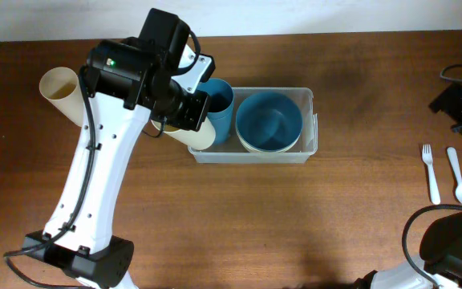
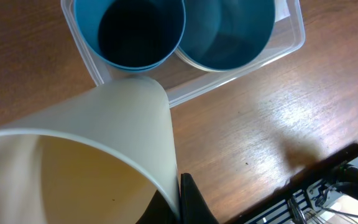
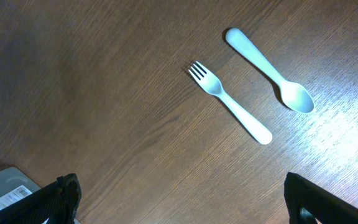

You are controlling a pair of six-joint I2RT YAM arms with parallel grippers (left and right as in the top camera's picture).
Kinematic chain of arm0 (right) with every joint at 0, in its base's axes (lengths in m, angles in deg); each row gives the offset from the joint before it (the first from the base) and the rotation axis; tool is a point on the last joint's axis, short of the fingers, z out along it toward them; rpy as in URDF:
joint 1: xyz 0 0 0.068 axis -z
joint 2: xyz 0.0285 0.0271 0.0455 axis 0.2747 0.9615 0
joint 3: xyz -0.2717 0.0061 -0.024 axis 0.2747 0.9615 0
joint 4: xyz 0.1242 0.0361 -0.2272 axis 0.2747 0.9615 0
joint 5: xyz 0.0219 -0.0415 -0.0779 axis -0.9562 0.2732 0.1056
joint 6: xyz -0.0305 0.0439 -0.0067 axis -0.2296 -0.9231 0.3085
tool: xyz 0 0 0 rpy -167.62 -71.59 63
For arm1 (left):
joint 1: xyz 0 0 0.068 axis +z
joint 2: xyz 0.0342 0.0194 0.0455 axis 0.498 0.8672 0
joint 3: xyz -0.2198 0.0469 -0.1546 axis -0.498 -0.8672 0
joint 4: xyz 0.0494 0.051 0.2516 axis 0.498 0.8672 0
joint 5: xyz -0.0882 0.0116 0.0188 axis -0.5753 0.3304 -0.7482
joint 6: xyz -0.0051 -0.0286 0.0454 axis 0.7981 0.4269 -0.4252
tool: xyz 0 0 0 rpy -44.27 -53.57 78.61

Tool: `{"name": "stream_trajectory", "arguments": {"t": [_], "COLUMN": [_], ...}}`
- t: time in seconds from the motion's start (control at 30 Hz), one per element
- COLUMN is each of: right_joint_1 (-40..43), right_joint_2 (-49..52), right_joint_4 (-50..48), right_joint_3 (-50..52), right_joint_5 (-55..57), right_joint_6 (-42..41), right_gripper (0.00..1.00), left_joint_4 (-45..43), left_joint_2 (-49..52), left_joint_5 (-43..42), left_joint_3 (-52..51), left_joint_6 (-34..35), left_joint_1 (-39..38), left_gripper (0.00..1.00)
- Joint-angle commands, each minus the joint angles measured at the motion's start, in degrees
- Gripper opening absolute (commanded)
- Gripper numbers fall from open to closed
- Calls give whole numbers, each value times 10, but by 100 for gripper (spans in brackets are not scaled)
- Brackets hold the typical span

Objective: Pack container
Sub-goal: 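Lift the cream cup and carry it right over the container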

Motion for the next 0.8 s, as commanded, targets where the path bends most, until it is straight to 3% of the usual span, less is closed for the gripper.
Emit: {"name": "stream_trajectory", "arguments": {"t": [0.0,0.27,0.77], "right_joint_1": [0,0,0], "right_joint_2": [2,2,2], "right_joint_4": [0,0,0], "right_joint_3": [3,3,3], "right_joint_5": [1,1,1], "right_joint_6": [-6,-6,-6], "right_gripper": [99,99,99], "left_joint_4": [-3,-1,-13], "left_joint_2": [-1,-1,42], "left_joint_5": [-7,-7,7], "left_joint_3": [-4,-4,-4], "left_joint_6": [5,6,5], "left_joint_1": [-6,-43,-44], "left_gripper": [2,1,1]}}
